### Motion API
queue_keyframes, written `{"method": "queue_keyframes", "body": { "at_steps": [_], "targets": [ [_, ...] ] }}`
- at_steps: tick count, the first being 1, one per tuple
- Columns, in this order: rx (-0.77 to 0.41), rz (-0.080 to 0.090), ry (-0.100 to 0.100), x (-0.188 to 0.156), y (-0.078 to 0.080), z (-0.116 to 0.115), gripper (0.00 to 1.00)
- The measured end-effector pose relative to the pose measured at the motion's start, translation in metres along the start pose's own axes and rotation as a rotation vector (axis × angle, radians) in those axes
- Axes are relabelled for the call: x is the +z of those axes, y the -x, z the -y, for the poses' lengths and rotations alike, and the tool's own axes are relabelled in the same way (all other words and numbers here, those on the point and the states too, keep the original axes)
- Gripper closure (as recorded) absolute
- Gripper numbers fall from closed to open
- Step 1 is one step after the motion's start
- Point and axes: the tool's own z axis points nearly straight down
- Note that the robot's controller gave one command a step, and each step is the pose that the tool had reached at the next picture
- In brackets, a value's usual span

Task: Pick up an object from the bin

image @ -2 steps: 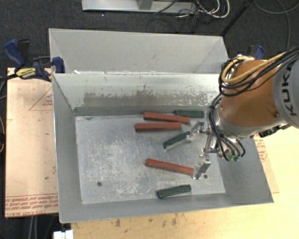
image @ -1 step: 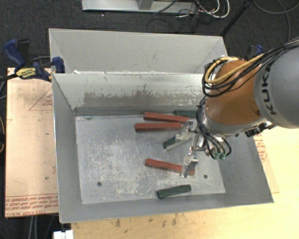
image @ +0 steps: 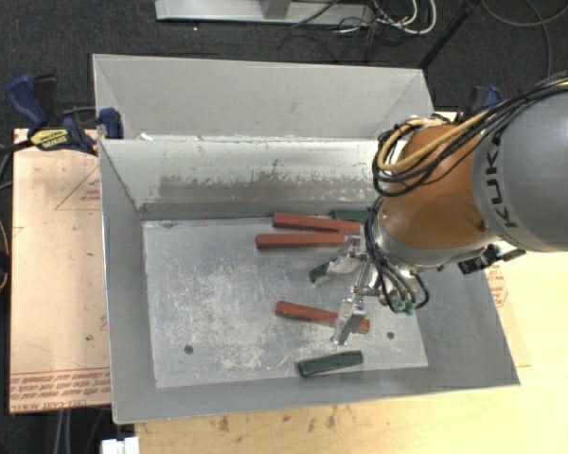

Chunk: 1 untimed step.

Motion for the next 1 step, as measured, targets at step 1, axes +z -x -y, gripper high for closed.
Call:
{"method": "queue_keyframes", "body": {
  "at_steps": [1],
  "targets": [
    [0.136,0.005,0.002,0.069,-0.0105,-0.0152,0.0]
  ]
}}
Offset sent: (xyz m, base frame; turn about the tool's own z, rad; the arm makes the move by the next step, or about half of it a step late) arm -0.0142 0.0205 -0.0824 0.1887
